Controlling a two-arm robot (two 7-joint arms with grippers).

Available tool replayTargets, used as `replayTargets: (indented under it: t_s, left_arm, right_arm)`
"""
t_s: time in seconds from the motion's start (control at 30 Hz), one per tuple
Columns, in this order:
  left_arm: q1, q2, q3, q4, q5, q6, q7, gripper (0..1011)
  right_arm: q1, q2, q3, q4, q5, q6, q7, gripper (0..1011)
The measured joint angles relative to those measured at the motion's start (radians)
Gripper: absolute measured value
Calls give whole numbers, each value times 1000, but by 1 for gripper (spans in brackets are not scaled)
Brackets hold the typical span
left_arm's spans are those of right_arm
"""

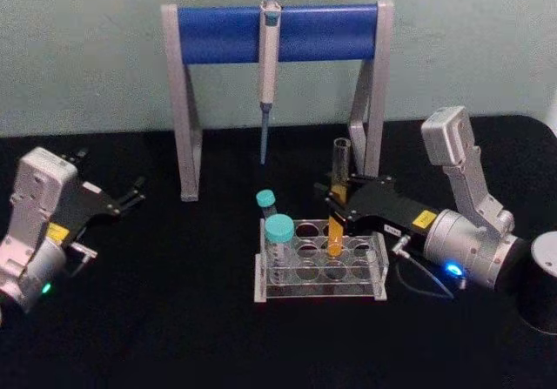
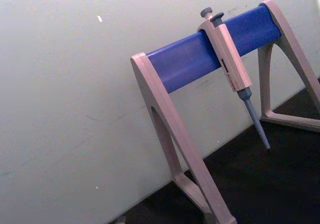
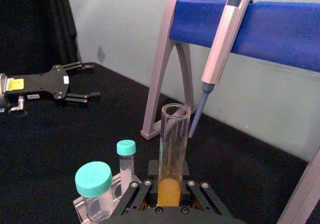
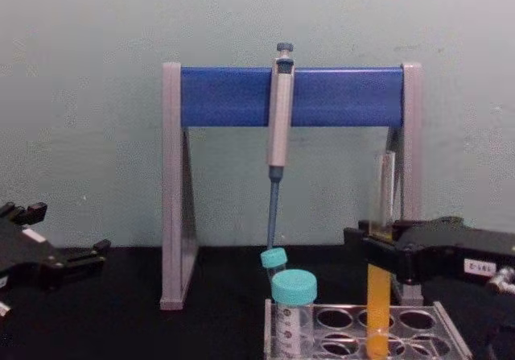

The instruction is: Pick up the test tube from the test tube rack, shake it, then place it back into the test tube rack.

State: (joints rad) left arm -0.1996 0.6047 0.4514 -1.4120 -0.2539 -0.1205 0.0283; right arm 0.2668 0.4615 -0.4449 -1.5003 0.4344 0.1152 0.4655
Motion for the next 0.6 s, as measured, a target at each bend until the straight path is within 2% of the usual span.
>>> replayTargets:
  t_s: [0.6]
  left_arm:
    - [0, 0, 0, 0, 0, 0, 0, 1001]
  right_arm:
    - [-2, -13, -6, 28, -13, 6, -2, 232]
